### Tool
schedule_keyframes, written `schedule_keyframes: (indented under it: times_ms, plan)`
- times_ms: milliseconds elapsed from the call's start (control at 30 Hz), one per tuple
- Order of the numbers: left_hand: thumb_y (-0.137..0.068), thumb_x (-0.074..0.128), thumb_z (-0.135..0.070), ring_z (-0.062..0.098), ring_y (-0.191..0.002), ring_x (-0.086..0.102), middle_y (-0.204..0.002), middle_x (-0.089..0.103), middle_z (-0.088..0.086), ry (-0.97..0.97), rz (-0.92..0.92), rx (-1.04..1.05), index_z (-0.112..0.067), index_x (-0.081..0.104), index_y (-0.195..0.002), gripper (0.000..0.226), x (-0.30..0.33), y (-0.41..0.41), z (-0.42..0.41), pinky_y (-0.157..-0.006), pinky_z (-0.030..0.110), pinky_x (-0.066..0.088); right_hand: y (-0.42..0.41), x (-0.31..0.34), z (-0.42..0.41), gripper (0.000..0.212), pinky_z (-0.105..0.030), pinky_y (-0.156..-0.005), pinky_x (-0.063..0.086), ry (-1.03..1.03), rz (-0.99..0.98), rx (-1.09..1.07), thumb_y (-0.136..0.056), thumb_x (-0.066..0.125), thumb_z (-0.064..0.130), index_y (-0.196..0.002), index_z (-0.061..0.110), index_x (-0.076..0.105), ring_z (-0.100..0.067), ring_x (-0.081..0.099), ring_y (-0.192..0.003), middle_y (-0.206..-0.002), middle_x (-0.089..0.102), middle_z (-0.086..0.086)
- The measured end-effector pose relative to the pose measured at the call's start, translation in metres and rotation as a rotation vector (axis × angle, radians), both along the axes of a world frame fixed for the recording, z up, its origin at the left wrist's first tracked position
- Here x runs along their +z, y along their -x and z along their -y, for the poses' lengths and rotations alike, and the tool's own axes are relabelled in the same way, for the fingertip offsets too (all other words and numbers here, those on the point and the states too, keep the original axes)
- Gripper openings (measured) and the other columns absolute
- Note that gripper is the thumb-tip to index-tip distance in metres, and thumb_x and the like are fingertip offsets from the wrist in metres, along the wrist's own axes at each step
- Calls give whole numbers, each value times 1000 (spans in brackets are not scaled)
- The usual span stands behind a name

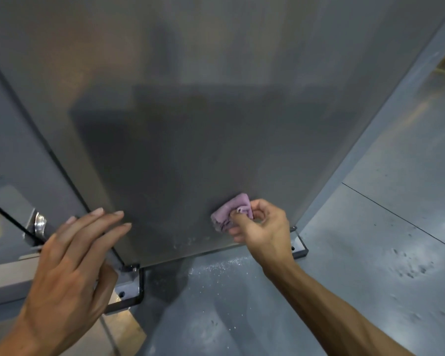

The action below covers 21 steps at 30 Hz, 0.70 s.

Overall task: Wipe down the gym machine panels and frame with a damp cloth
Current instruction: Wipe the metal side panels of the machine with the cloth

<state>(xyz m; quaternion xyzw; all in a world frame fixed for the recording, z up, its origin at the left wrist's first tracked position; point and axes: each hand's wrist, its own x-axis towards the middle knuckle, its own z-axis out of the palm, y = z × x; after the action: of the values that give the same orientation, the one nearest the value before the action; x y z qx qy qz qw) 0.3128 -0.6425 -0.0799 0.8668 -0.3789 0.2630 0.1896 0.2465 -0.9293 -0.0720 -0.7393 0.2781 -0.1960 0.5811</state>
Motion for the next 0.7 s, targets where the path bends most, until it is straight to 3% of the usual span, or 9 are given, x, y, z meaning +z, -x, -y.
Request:
schedule_keyframes:
  times_ms: [100,167,267,333,400,533,700]
  plan:
    - [-84,43,-2,37,-137,49,-141,61,13,11,1,0,0,68,-126,50,0,2,1,-121,54,28,1,-4,1,14,-36,-55,61,-104,-95,-33,-89,69,5,-79,0,60,-21,70,-54,-60,70,-8]
    - [-84,43,-2,37,-137,49,-141,61,13,6,7,-3,0,68,-127,50,0,2,0,-121,55,29,2,-15,0,14,-41,-58,63,-219,-205,-46,-88,70,6,-82,3,58,-21,67,-52,-61,68,-11]
    - [-85,43,-4,37,-137,49,-142,60,13,-5,2,-11,-1,68,-128,50,0,1,-2,-120,57,30,7,-29,-3,18,-48,-67,64,-175,-295,-24,-88,72,17,-86,3,60,-25,70,-67,-81,72,-22]
    - [-86,41,-7,37,-138,48,-143,59,13,-11,-7,-16,-1,67,-129,50,0,1,-3,-121,55,28,11,-31,-5,19,-47,-73,64,-161,-276,-18,-88,71,19,-94,3,62,-29,73,-84,-94,73,-21]
    - [-87,41,-8,38,-138,48,-143,59,14,-6,-15,-16,-1,66,-129,50,0,1,-1,-122,53,26,15,-31,-5,19,-47,-80,62,-185,-260,18,-91,67,20,-100,4,62,-26,74,-87,-96,75,-16]
    - [-83,45,-3,40,-137,49,-143,59,14,-4,-6,-24,-1,66,-129,51,0,3,2,-122,54,26,17,-34,-7,18,-32,-68,61,-296,-175,49,-100,63,29,-98,11,63,-18,70,-79,-97,76,-15]
    - [-86,43,-6,38,-141,47,-148,56,12,-22,0,-41,-2,66,-131,50,0,7,6,-123,53,26,8,-33,-12,29,-27,-53,51,-350,-122,-69,-103,59,32,-88,7,64,-13,57,-57,-74,66,-8]
